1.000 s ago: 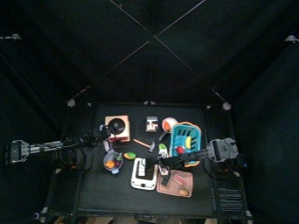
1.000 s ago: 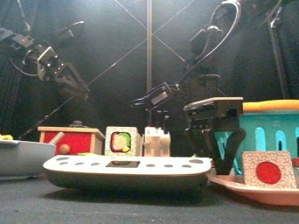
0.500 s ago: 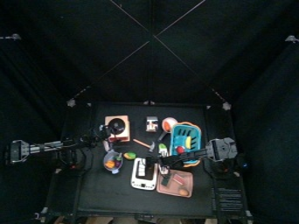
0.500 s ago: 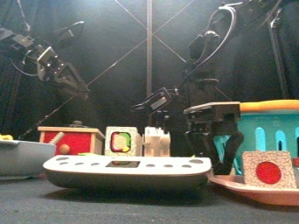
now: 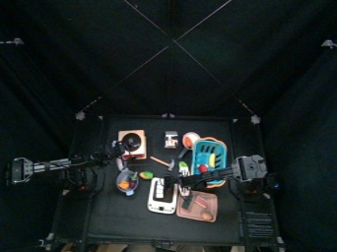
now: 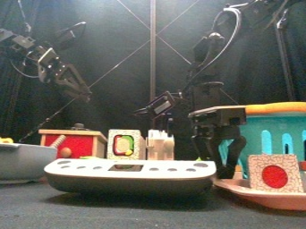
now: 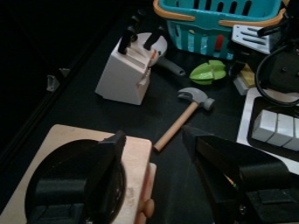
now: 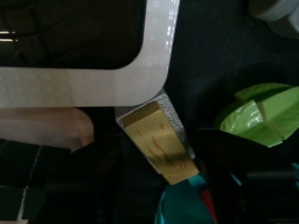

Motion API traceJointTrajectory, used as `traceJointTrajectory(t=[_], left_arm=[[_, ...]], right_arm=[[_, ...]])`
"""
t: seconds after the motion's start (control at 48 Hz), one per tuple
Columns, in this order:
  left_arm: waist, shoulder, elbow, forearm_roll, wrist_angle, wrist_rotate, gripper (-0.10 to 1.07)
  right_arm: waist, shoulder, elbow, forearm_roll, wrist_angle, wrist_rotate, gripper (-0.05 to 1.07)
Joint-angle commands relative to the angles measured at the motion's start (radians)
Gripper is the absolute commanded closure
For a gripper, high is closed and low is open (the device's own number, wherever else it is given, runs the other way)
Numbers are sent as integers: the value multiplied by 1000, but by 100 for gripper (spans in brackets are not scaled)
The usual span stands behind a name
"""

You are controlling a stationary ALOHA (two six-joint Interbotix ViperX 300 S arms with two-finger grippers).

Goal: Grab egg sushi

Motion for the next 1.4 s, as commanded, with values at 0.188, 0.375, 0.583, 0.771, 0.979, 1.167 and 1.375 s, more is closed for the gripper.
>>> traceJointTrajectory(t=[0.188,0.375,0.583,0.771,0.979,1.167,1.375], left_arm=[[2,0,-12,0,-3,-2,7],[0,0,-12,0,-5,-2,7],[2,0,-12,0,-5,-2,7],[2,2,-12,0,-5,-2,7],[0,2,-12,0,-3,-2,7],[-3,-2,-17,0,-8,-3,7],[-21,-29,-18,-2,-12,-3,7]], right_arm=[[-6,-31,-25,0,21,6,33],[-6,-55,-64,0,72,17,33],[-6,-57,-120,0,126,17,33],[-6,-58,-146,11,132,20,33],[-8,-58,-149,11,141,20,33],[-14,-74,-150,9,143,46,33],[-12,-112,-150,2,143,100,33]])
